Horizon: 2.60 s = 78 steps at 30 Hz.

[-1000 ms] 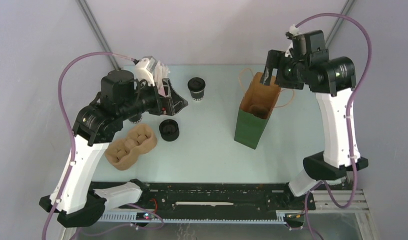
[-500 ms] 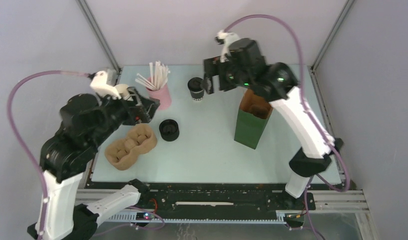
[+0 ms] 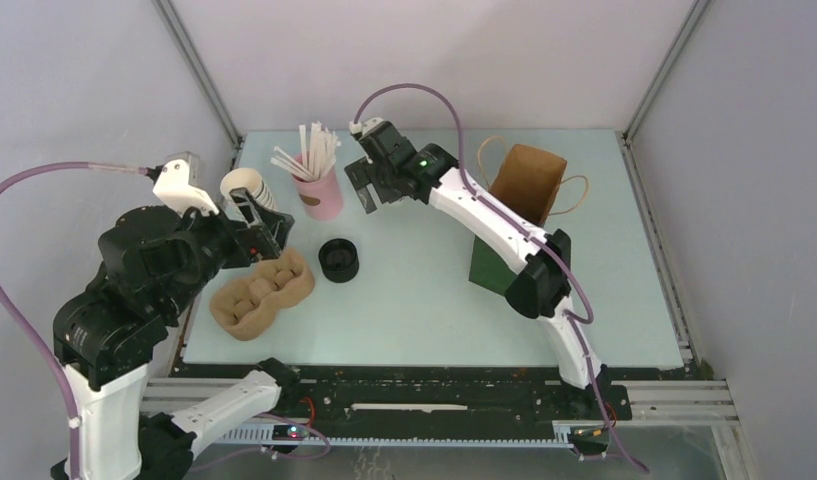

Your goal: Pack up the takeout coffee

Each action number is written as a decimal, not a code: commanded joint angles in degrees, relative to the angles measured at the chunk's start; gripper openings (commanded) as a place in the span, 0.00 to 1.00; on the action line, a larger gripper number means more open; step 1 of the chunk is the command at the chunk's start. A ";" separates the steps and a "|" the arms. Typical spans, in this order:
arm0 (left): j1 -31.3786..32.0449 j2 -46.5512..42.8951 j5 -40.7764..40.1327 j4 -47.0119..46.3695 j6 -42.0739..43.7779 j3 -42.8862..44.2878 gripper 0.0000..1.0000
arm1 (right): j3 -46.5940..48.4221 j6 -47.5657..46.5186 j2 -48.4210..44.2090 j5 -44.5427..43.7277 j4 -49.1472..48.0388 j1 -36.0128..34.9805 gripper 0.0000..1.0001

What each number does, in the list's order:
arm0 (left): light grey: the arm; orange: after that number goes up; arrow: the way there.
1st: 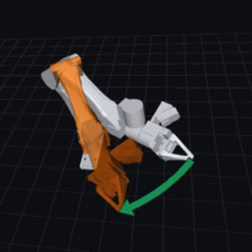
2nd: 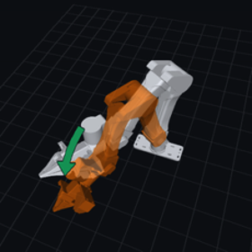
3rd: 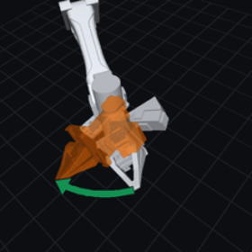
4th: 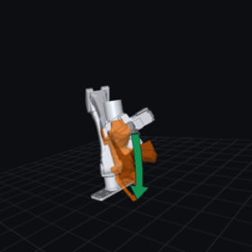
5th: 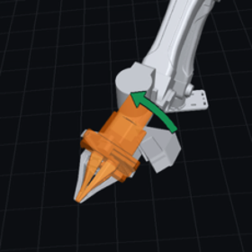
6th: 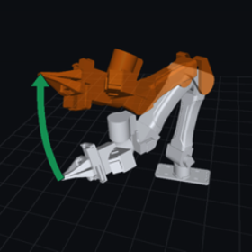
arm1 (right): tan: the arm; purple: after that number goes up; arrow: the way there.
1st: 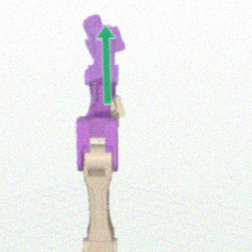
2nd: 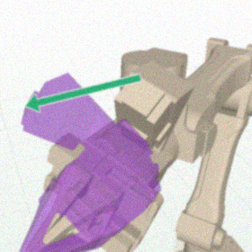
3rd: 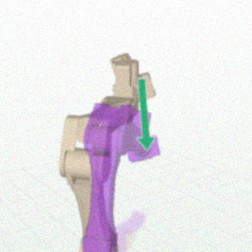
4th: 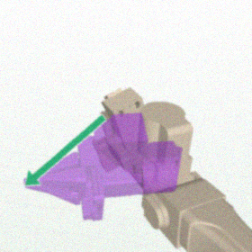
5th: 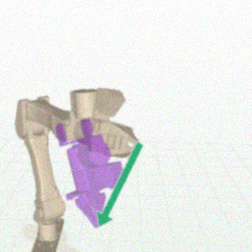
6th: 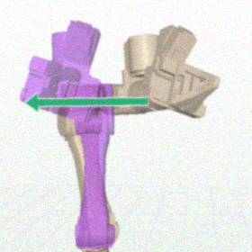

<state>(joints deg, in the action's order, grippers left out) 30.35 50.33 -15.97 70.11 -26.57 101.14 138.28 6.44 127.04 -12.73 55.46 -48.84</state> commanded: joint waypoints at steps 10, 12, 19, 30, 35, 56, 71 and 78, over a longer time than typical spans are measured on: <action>-0.29 6.76 4.23 4.70 4.68 3.96 0.90 | 1.89 -4.46 7.60 -2.87 -15.29 6.96 1.00; -0.29 7.57 4.84 4.74 5.43 4.06 0.90 | 2.06 -4.25 8.62 -1.83 -16.82 7.64 1.00; -0.29 9.43 6.21 4.29 6.94 4.28 0.90 | 3.91 -4.59 12.18 -2.03 -20.82 8.47 1.00; -0.29 10.25 6.68 5.91 8.14 4.41 0.91 | 5.60 -6.35 16.74 -1.15 -27.74 9.50 1.00; -0.29 10.89 6.96 6.13 8.76 4.42 0.91 | 6.30 -8.29 17.63 -1.84 -29.98 9.31 1.00; -0.82 10.94 8.18 5.49 9.08 3.63 0.91 | 6.29 -8.70 18.88 -1.86 -30.28 10.08 0.87; -0.90 10.81 8.92 4.52 8.55 2.85 0.91 | 6.48 -7.97 19.60 -0.08 -29.63 10.76 0.81; -1.08 11.02 9.36 4.12 8.55 2.54 0.91 | 6.57 -7.93 18.51 -0.04 -29.11 10.65 0.67</action>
<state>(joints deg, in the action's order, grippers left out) 29.80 61.49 -8.12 76.23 -18.98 103.00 142.26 -2.02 146.19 -12.80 27.18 -38.26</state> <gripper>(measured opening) 0.909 0.770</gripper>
